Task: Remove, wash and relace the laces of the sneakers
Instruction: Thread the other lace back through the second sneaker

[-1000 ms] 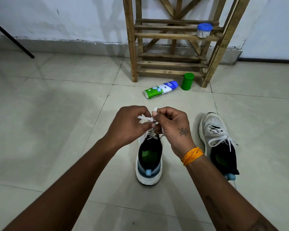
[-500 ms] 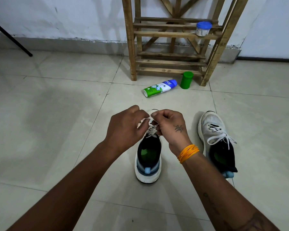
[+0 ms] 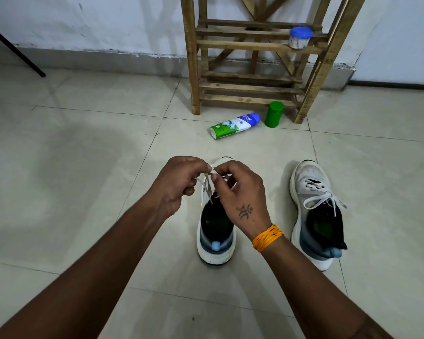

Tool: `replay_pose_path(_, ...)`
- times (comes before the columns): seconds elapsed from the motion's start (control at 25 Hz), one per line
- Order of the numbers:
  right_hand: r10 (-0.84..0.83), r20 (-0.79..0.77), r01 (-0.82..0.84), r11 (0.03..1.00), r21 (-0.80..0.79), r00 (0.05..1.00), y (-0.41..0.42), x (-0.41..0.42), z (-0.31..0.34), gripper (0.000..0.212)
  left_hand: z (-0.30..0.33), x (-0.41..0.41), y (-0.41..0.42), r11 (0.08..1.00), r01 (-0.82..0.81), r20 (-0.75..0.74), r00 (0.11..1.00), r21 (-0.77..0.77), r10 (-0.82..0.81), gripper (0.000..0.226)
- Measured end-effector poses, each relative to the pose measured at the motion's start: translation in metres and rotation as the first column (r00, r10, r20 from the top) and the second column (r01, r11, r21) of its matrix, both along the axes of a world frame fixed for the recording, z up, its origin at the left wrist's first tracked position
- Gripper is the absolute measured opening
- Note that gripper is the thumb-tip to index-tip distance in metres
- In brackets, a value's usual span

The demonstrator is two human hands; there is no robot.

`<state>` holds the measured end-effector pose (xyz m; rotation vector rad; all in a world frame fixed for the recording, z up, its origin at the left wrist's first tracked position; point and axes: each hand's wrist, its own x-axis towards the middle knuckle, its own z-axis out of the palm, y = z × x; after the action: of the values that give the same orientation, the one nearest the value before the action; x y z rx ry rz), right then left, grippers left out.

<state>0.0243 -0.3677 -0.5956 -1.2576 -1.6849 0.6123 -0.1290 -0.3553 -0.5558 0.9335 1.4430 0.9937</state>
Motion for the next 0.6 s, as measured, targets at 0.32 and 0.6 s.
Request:
replay_pose_path(0.32,-0.106,0.007,0.105,0.967,-0.231,0.994,0.005,0.033,0.001,0.010,-0.032,-0.019,-0.006,0.979,-0.149,-0.272,0.945,0.139,0.183,0.012)
replay_pose_path(0.6,-0.055,0.523,0.236,0.929,-0.286,0.850,0.006,0.057,-0.034,0.027,-0.087,-0.045,-0.021,0.971,-0.229,-0.473,0.849,0.075,0.236,0.017)
